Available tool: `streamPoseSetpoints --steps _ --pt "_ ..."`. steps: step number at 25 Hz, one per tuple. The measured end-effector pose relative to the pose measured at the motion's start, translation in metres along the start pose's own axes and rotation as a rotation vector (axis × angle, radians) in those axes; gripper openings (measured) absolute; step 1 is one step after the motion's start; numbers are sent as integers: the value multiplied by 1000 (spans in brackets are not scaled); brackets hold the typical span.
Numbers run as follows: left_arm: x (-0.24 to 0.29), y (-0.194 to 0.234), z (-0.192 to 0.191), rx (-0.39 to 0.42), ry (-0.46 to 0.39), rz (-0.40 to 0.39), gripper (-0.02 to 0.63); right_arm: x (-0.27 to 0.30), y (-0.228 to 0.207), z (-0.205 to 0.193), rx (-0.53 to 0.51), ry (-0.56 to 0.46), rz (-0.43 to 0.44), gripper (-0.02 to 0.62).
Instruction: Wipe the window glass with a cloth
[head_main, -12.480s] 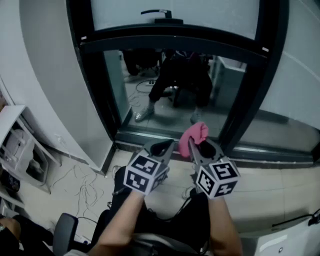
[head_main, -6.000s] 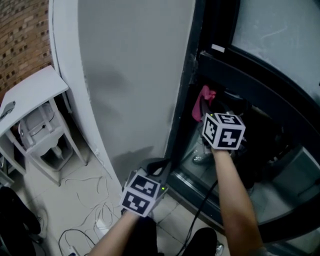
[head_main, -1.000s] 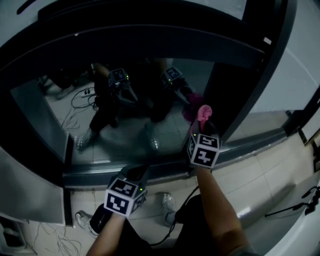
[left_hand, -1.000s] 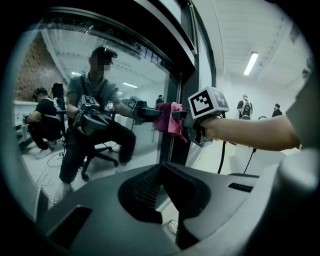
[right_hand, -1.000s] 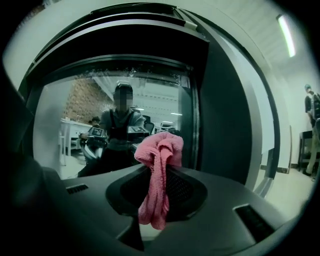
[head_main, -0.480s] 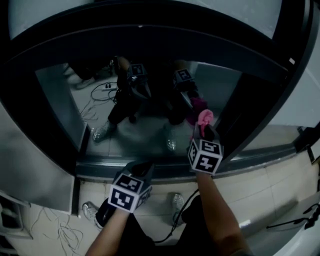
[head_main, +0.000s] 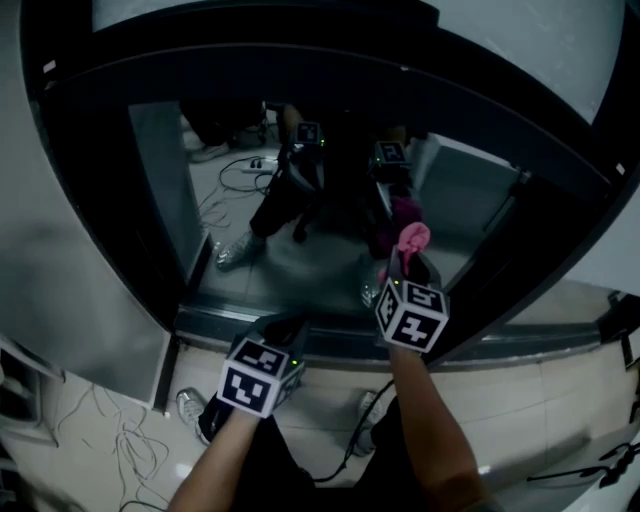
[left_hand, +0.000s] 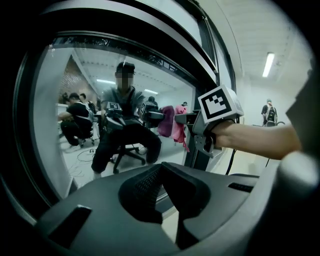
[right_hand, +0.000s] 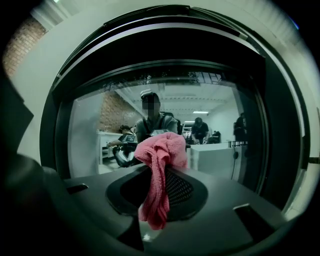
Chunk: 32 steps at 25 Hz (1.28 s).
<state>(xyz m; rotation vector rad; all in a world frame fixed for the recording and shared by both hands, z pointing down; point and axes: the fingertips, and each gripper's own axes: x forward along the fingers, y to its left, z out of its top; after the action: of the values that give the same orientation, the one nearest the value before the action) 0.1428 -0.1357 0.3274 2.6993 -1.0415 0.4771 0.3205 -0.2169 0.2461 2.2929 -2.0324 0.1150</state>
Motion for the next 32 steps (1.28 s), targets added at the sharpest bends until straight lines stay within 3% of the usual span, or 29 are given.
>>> streamPoseSetpoints --steps 21,32 --pt "-128 126 -40 -110 -10 271 2 22 240 11 -27 1 340 63" --pt "-190 177 -71 -159 14 392 2 36 347 10 -63 1 470 63"
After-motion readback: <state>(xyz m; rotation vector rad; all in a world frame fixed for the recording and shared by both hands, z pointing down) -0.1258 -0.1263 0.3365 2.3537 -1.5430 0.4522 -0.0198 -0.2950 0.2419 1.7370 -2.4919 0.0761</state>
